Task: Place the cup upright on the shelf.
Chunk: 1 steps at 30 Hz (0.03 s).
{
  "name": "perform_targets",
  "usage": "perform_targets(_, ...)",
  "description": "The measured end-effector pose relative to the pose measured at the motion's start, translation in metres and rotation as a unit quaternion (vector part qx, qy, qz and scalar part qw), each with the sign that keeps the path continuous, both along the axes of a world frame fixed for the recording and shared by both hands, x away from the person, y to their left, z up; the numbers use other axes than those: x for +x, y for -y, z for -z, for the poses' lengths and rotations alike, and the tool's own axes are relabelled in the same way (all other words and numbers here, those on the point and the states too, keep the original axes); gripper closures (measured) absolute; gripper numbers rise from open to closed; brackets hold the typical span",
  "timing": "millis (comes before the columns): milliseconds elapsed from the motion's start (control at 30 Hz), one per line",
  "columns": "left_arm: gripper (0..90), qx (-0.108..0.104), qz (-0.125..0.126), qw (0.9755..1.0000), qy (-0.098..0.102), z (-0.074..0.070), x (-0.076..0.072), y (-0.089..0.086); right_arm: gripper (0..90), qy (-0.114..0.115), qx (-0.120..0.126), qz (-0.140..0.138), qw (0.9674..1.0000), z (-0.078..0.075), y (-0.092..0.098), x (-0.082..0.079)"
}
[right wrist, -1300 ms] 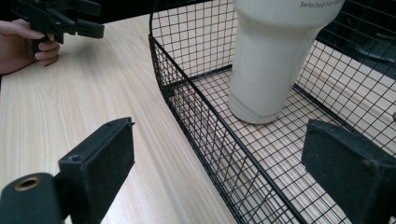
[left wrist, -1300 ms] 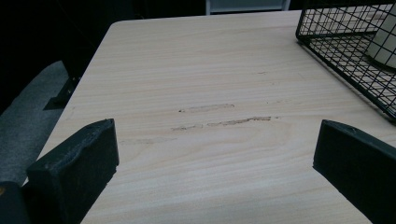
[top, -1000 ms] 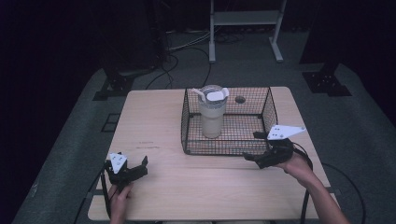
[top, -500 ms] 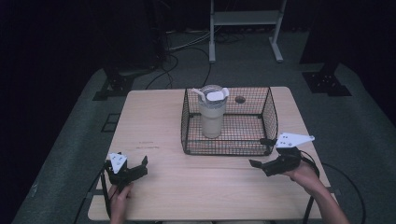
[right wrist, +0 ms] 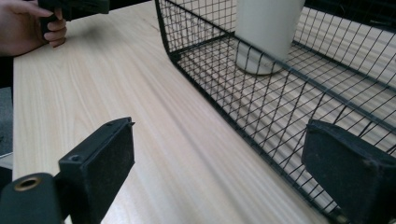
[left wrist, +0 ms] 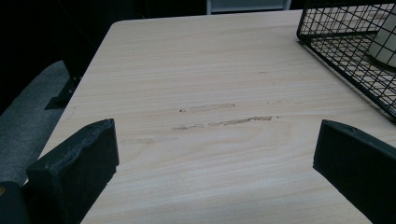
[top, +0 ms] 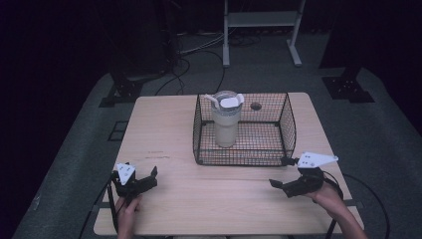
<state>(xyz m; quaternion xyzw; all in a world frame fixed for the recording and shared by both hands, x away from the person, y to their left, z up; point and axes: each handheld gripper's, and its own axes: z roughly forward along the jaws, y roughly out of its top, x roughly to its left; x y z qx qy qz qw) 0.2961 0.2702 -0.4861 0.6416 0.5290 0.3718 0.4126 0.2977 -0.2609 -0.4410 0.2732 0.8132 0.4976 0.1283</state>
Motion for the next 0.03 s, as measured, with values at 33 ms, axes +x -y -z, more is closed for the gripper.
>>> perform_targets(33, 0.0, 0.0, 0.0, 1.0, -0.002, -0.0001, 0.0001, -0.0001, 8.7, 0.002, -0.001, -0.001, 1.0, 0.0056, -0.001, -0.0059)
